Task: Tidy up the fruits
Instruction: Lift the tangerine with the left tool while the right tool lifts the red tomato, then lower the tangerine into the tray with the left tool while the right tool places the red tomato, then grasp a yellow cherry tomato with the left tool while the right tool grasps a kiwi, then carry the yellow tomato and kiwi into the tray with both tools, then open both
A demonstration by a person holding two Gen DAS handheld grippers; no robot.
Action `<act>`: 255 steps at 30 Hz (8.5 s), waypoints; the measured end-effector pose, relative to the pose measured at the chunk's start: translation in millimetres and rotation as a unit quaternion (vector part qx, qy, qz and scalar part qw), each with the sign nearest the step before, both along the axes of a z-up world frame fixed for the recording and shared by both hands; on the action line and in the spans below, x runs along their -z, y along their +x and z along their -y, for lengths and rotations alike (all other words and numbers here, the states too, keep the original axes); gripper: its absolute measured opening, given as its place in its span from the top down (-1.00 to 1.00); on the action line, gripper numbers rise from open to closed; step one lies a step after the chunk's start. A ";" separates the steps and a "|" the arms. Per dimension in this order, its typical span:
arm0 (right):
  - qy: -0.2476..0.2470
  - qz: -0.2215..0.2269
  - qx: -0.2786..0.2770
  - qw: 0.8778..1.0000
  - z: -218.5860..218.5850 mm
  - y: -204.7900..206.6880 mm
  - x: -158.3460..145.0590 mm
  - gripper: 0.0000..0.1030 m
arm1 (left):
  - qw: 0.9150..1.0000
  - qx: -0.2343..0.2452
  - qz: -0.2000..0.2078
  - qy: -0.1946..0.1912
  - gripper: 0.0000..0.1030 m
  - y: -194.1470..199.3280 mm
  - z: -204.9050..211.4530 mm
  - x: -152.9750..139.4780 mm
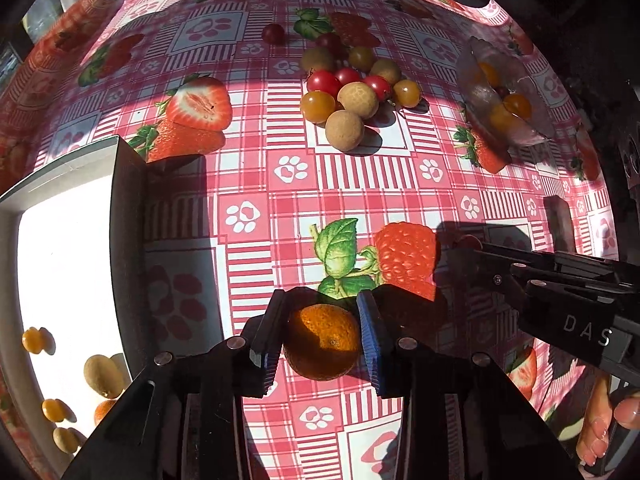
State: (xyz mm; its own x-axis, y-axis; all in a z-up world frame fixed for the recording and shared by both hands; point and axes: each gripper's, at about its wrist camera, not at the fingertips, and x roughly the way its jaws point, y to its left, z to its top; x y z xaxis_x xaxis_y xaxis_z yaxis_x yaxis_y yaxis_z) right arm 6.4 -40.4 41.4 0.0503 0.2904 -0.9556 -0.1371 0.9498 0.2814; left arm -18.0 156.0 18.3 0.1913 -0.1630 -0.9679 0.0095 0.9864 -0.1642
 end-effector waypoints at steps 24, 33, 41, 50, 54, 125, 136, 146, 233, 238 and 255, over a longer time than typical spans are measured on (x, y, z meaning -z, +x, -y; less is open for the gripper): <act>-0.004 -0.005 0.020 1.000 6.8 -49.4 -10.3 0.54 | 0.998 0.043 0.006 0.055 0.37 -57.6 11.9 0.5; -0.006 0.001 0.022 1.000 5.9 -53.3 -19.1 0.54 | 1.000 0.014 -0.002 0.021 0.66 -69.0 -12.9 -10.6; -0.003 0.001 0.023 1.000 2.5 -61.9 -20.6 0.54 | 0.998 0.021 0.041 0.037 -0.52 -78.1 -21.4 -36.3; 0.000 -0.001 0.027 1.000 0.4 -71.7 -21.1 0.54 | 0.996 0.040 0.014 0.079 -0.51 -68.2 -5.3 -17.0; 0.001 -0.003 0.029 1.000 0.5 -75.3 -21.2 0.54 | 0.995 0.036 0.009 0.088 -0.51 -73.1 -2.0 -12.2; -0.029 -0.012 -0.121 0.992 -255.6 -19.9 -4.2 0.54 | 0.991 -0.085 0.003 0.106 0.26 -24.2 -224.0 -15.4; -0.037 -0.022 -0.135 0.990 -264.5 -23.7 12.2 0.52 | 0.990 -0.084 -0.008 0.117 -0.20 -22.0 -230.3 -6.8; 0.030 0.003 -0.078 0.997 -235.4 -15.2 -27.8 -0.62 | 0.991 -0.080 0.007 0.107 -0.27 -27.6 -236.6 -25.7; 0.057 -0.026 0.097 0.993 13.6 -9.5 -1.3 0.43 | 0.997 0.051 0.035 0.040 0.53 30.8 -10.2 -28.2; 0.048 -0.031 0.085 0.995 2.5 -28.5 -3.4 0.43 | 0.998 0.038 0.029 0.040 0.53 1.8 -24.0 -35.0; 0.045 -0.004 0.014 0.999 -77.0 -44.9 -42.5 0.43 | 0.997 -0.033 0.055 0.036 0.53 -45.9 -102.0 -72.2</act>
